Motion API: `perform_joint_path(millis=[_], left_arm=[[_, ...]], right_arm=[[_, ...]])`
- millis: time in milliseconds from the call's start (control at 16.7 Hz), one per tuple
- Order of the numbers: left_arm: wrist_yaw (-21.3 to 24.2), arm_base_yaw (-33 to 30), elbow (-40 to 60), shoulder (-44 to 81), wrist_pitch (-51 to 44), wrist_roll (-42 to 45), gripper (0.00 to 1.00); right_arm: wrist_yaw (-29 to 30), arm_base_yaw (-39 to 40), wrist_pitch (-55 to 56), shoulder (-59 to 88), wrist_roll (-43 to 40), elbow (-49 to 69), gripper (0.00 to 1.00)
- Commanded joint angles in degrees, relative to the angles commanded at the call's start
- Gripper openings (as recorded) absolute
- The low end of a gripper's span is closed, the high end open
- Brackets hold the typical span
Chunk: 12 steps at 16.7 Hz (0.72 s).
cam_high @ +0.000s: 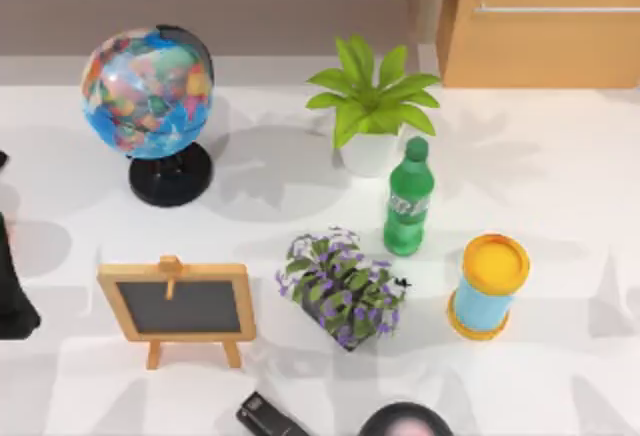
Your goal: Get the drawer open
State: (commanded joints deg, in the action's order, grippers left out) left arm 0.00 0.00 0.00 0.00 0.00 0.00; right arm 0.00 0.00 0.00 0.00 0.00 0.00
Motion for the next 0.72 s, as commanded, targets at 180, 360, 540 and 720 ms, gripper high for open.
perform_joint_path(millis=[180, 360, 540, 720], left_arm=[[0.0, 0.0, 0.0, 0.0, 0.0, 0.0, 1.0], [0.0, 0.0, 0.0, 0.0, 0.0, 0.0, 1.0], [0.0, 0.0, 0.0, 0.0, 0.0, 0.0, 1.0], [0.0, 0.0, 0.0, 0.0, 0.0, 0.0, 1.0]], right_arm=[[-0.4, -0.3, 0.4, 0.8, 0.0, 0.7, 1.0], [-3.1, -2.5, 2.7, 6.5, 0.1, 5.4, 1.0], [-7.0, -6.2, 6.0, 17.0, 0.3, 12.5, 1.0], [-11.1, -10.5, 9.8, 29.5, 0.5, 20.3, 1.0]])
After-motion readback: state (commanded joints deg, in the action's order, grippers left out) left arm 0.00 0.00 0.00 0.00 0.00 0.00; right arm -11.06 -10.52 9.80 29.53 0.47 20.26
